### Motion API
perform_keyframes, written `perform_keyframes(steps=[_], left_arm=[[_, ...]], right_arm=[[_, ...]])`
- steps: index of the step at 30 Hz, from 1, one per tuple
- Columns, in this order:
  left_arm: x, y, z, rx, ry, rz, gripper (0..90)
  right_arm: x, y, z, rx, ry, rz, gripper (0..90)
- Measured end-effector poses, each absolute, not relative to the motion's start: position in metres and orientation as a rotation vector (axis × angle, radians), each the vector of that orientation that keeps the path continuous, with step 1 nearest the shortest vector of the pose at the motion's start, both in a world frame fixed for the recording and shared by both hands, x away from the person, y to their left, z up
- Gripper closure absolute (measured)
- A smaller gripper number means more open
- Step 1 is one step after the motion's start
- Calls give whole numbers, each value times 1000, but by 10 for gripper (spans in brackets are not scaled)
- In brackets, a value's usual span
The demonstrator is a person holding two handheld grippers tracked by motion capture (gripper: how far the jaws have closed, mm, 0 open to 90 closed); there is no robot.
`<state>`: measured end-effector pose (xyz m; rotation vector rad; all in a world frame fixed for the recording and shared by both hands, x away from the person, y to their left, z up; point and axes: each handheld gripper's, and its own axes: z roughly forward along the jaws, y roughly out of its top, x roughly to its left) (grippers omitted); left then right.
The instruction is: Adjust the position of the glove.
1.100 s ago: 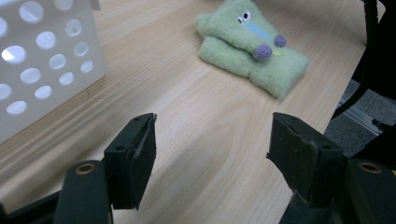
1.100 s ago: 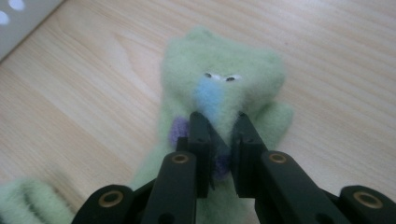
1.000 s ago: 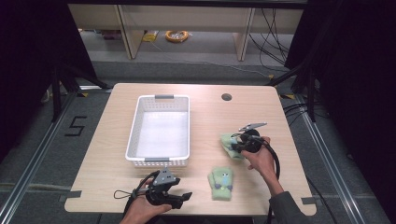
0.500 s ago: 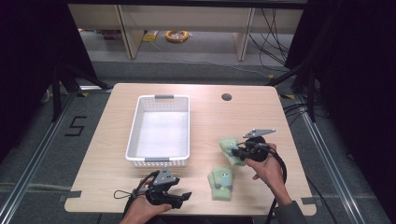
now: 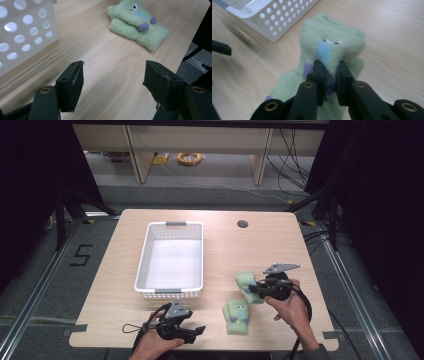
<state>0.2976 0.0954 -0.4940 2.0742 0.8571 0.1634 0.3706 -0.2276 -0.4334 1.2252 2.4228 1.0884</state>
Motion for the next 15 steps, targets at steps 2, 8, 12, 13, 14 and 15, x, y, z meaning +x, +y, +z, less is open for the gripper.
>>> perform_keyframes(steps=[2, 8, 12, 13, 14, 15], left_arm=[[297, 94, -495, 2044, 885, 157, 315], [299, 96, -493, 2065, 855, 178, 316], [298, 95, -493, 2079, 850, 172, 316], [297, 94, -494, 2061, 858, 166, 316], [297, 94, -494, 2061, 856, 165, 316], [297, 94, -494, 2061, 856, 165, 316]], right_arm=[[357, -226, -431, 1236, 2428, 1107, 813], [333, -218, -434, 1209, 2462, 1120, 811], [326, -209, -442, 1223, 2521, 1073, 810], [326, -208, -444, 1214, 2527, 1074, 810], [326, -207, -446, 1212, 2513, 1072, 809], [326, -207, -446, 1212, 2513, 1072, 809]])
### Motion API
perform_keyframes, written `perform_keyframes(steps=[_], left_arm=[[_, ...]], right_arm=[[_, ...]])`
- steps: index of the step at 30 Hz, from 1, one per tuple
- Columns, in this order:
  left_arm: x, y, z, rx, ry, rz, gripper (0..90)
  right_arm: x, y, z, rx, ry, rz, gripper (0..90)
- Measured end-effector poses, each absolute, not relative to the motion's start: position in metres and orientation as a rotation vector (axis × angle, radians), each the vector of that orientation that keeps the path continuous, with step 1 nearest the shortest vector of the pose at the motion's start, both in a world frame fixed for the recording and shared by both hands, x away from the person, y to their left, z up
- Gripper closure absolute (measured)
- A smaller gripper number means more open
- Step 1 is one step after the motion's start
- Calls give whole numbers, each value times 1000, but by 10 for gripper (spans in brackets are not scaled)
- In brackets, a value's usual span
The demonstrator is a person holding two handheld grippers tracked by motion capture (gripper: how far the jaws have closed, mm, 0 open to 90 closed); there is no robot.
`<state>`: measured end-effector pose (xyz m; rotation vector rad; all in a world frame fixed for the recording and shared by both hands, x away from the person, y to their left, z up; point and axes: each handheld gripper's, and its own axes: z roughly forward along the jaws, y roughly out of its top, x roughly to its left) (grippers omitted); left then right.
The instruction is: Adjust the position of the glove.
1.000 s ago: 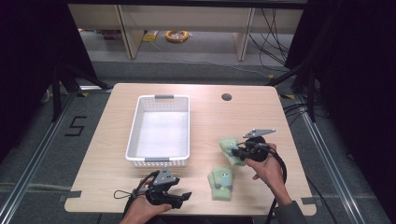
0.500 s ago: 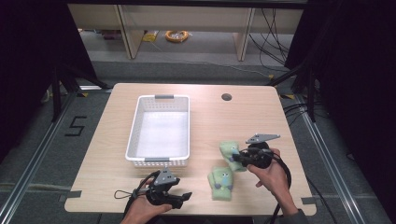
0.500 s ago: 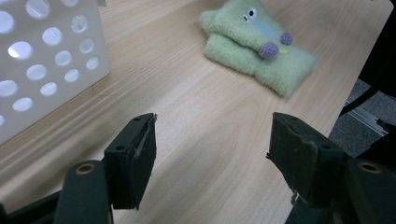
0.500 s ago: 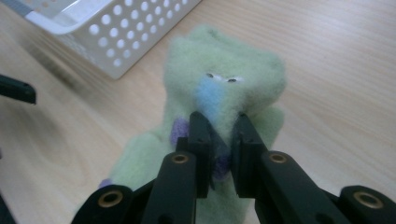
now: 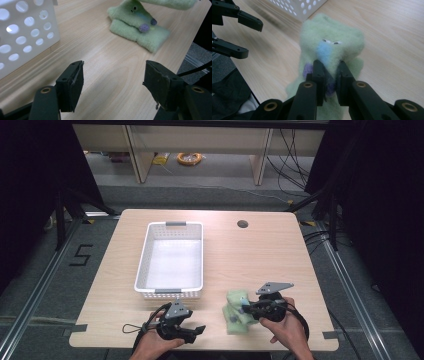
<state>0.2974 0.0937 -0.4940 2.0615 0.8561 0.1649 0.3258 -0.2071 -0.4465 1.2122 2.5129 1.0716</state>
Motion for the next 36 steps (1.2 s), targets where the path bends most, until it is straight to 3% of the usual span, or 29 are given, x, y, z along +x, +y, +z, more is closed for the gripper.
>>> perform_keyframes(steps=[10, 14, 17, 21, 36], left_arm=[[298, 92, -496, 2086, 858, 159, 314], [298, 90, -496, 2085, 843, 152, 313], [296, 89, -496, 2066, 851, 152, 314], [294, 86, -496, 2063, 861, 137, 314], [321, 50, -476, 2020, 795, 120, 391]], right_arm=[[319, -196, -461, 1248, 2551, 1047, 784], [319, -192, -469, 1244, 2570, 1022, 718], [317, -190, -468, 1272, 2573, 983, 593], [316, -195, -460, 1217, 2544, 1045, 518], [303, -220, -459, 1170, 2594, 993, 602]])
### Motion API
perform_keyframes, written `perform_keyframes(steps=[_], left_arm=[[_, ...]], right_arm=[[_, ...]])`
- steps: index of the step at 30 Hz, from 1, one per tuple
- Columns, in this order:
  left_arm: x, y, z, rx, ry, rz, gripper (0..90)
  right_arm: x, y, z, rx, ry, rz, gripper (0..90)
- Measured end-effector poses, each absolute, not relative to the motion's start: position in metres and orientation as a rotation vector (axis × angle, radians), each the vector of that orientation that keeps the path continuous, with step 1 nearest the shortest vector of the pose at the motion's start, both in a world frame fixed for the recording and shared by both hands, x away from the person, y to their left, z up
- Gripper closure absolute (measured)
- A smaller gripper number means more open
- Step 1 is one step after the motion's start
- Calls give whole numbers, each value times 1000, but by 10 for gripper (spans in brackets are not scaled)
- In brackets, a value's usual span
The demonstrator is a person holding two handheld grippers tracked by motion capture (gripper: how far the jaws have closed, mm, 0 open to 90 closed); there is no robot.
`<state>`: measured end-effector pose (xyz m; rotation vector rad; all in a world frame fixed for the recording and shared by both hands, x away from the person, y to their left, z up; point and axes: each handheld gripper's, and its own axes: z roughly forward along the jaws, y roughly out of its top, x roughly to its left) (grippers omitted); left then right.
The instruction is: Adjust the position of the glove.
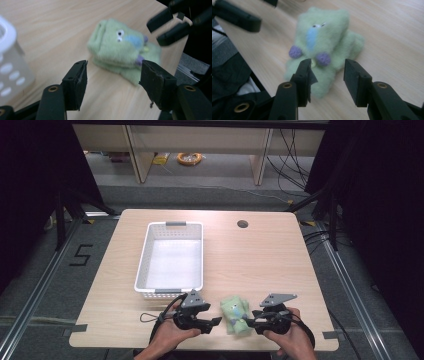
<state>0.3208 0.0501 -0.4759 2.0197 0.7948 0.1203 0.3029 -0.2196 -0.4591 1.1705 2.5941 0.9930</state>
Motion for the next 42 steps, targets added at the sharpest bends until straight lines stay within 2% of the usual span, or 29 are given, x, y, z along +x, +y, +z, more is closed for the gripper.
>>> perform_keyframes(steps=[3, 6, 9, 11, 19, 20, 23, 26, 27, 29, 30, 31, 34, 40, 42], left_arm=[[329, 39, -474, 2022, 809, 121, 401], [336, 31, -478, 2102, 820, 102, 414], [341, 29, -480, 2104, 834, 104, 435], [343, 26, -482, 2092, 856, 61, 453], [345, 17, -485, 2091, 864, -8, 463], [347, 16, -486, 2092, 859, -11, 472], [351, 15, -491, 2090, 865, -21, 531], [354, 15, -492, 2063, 884, -29, 629], [354, 15, -493, 2055, 884, -30, 629], [354, 15, -491, 2040, 878, -13, 788], [354, 15, -490, 2037, 869, -9, 788], [354, 15, -487, 2028, 862, 5, 839], [355, 14, -485, 2016, 854, 16, 886], [359, 8, -476, 2026, 809, 5, 891], [359, 8, -476, 2048, 810, 40, 838]], right_arm=[[301, -217, -461, 1129, 2581, 984, 604], [300, -216, -462, 1111, 2585, 977, 637], [304, -216, -462, 1100, 2600, 949, 651], [307, -215, -462, 1100, 2605, 951, 665], [314, -202, -464, 1003, 2636, 877, 706], [317, -201, -468, 1014, 2628, 876, 745], [317, -200, -470, 996, 2665, 855, 796], [318, -199, -470, 950, 2682, 883, 832], [318, -199, -470, 950, 2682, 883, 832], [318, -199, -468, 971, 2665, 919, 844], [318, -199, -468, 971, 2665, 919, 844], [316, -199, -464, 963, 2655, 947, 846], [315, -199, -460, 954, 2643, 975, 847], [310, -193, -450, 1034, 2569, 1036, 851], [308, -194, -451, 1024, 2576, 997, 853]])
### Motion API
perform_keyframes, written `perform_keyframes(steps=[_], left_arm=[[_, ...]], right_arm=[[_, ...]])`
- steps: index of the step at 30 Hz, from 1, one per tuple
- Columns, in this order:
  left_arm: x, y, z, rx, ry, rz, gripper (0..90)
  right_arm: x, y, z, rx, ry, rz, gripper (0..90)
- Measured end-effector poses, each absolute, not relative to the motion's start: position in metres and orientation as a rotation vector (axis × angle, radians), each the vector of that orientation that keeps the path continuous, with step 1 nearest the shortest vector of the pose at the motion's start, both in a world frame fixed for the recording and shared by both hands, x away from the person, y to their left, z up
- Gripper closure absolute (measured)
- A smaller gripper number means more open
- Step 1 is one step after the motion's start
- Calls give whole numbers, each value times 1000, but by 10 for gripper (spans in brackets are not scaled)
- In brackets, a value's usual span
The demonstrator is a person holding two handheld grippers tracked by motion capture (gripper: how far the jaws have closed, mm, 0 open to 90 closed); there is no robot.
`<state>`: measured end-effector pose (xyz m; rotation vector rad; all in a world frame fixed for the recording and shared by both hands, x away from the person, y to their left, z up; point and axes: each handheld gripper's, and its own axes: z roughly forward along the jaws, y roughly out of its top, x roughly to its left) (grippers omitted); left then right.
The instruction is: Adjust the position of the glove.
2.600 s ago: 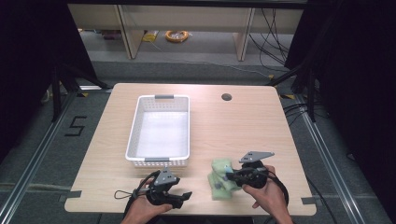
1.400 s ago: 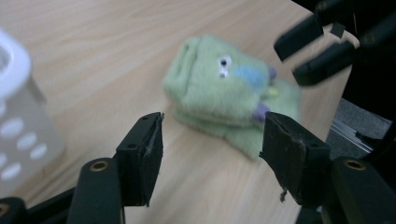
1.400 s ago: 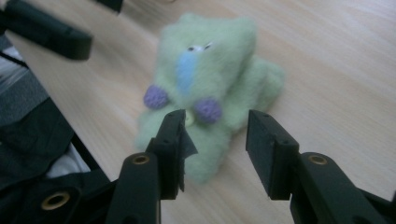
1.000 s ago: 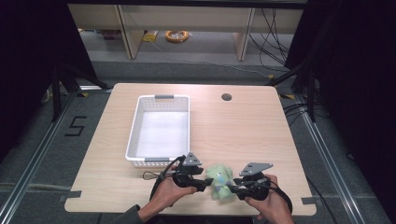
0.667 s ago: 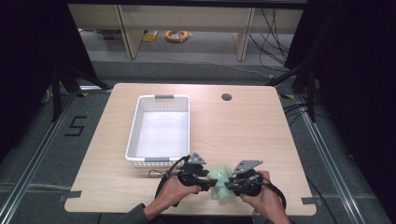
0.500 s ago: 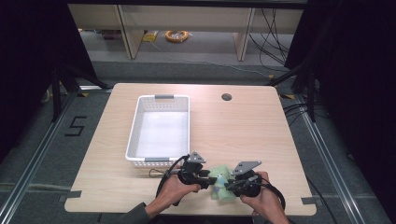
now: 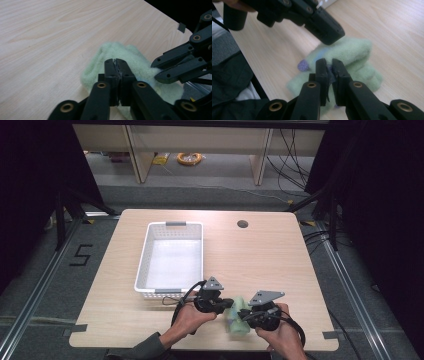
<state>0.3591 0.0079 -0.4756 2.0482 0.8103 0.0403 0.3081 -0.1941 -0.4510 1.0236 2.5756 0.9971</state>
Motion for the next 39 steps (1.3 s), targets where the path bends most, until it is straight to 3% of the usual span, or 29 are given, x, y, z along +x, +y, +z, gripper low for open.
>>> perform_keyframes(steps=[2, 3, 6, 7, 11, 19, 26, 36, 39], left_arm=[[358, 10, -476, 2030, 830, 50, 793], [358, 13, -475, 2020, 849, 34, 697], [359, 20, -476, 1996, 903, 7, 632], [360, 22, -478, 1993, 921, -13, 544], [362, 24, -481, 1969, 982, -63, 484], [361, 21, -482, 1986, 981, -74, 482], [362, 22, -487, 1994, 990, -89, 518], [363, 28, -491, 1978, 1024, -122, 493], [362, 24, -492, 1968, 1031, -142, 490]], right_arm=[[307, -194, -454, 1042, 2555, 997, 854], [307, -196, -453, 1053, 2556, 983, 856], [306, -202, -452, 1075, 2528, 990, 857], [305, -203, -450, 1092, 2511, 1003, 857], [305, -204, -450, 1084, 2497, 995, 857], [304, -210, -443, 1095, 2442, 1008, 858], [299, -194, -459, 1123, 2521, 1070, 843], [301, -209, -455, 1115, 2505, 1106, 663], [300, -217, -449, 1157, 2480, 1073, 657]])
